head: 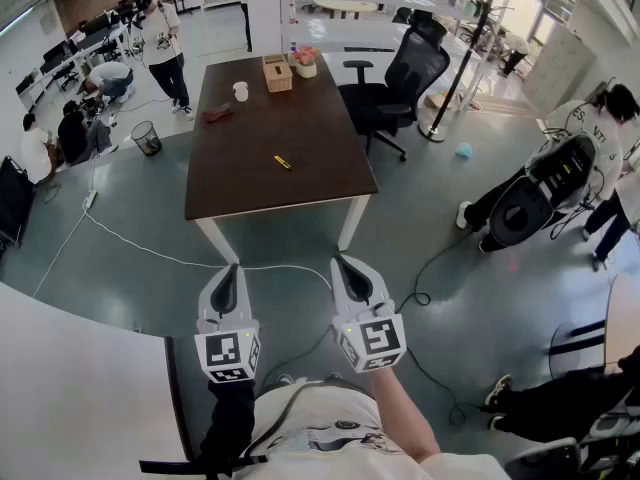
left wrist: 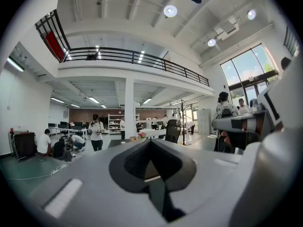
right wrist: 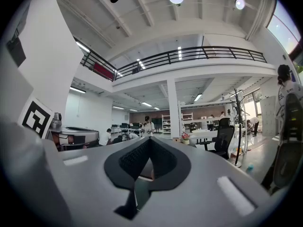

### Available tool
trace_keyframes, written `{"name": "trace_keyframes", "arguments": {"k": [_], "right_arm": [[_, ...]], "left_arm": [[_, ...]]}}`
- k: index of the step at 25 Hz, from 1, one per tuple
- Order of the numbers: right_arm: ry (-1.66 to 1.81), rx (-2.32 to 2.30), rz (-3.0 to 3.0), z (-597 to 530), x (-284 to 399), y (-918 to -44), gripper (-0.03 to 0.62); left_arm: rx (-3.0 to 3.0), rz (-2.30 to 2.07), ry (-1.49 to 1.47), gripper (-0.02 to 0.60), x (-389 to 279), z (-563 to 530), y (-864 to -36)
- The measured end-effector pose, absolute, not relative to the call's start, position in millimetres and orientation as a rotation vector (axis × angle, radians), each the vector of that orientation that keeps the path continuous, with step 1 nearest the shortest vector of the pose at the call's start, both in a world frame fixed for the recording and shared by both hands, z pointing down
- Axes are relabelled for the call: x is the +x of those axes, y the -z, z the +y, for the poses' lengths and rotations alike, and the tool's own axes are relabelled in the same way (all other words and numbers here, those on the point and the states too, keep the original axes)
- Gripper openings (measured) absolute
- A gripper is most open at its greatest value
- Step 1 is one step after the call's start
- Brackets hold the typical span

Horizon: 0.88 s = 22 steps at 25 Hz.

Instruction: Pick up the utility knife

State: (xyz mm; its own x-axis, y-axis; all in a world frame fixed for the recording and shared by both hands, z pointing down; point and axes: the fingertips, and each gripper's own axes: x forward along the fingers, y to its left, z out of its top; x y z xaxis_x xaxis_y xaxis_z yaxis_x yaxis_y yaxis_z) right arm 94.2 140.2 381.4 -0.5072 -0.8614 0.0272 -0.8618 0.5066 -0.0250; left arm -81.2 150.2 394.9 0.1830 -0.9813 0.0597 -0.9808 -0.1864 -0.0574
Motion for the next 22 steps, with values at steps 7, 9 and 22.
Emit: {"name": "trace_keyframes", "arguments": {"k": [7,9,22], "right_arm": [[-0.058,1.546,-2.716,140,96,-385,-0.002],[-0.060,1.545,-2.721,141,97,-384,-0.002],[-0.095,1.458,-2.764,145,107,-395,0.002]], "left_arm": [[-2.414,2.007,0.144,-0.003,-78,151,-400],[-2.411,2.009,0.148,-0.003,-78,152,-399],[-2.417,2.077,0.157,-0.003,-64,161,-411]]}}
